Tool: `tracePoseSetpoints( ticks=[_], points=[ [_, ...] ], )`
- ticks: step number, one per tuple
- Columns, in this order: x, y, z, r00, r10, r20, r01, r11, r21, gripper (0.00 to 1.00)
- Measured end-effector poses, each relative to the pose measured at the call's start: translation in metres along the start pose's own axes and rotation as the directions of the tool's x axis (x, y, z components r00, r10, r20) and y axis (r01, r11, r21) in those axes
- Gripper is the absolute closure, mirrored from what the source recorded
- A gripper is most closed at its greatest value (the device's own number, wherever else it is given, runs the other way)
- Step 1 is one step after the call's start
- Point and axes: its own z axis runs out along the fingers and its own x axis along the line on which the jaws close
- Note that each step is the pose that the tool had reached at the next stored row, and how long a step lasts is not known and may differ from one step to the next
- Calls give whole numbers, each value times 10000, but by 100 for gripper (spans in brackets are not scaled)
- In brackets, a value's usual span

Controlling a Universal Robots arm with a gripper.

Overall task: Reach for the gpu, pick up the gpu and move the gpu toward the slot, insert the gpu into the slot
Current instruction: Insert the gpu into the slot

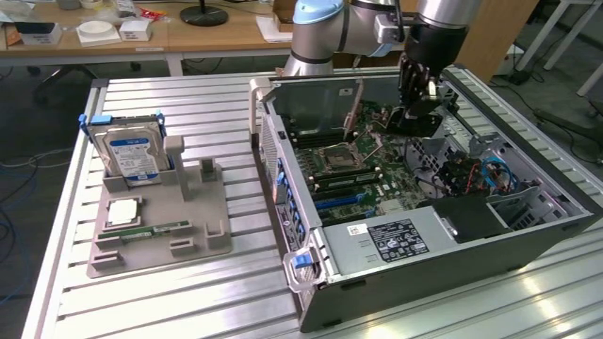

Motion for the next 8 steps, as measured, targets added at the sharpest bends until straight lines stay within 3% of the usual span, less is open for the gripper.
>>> tracePoseSetpoints(
  ticks=[5, 7, 8],
  points=[
    [0, 0, 27, 9959, -900, 42, 900, 9959, 16, 73],
    [1, 2, 36, 9928, -1195, 60, 1194, 9928, 71, 73],
    [1, 2, 38, 9921, -1256, 70, 1255, 9920, 132, 73]
  ],
)
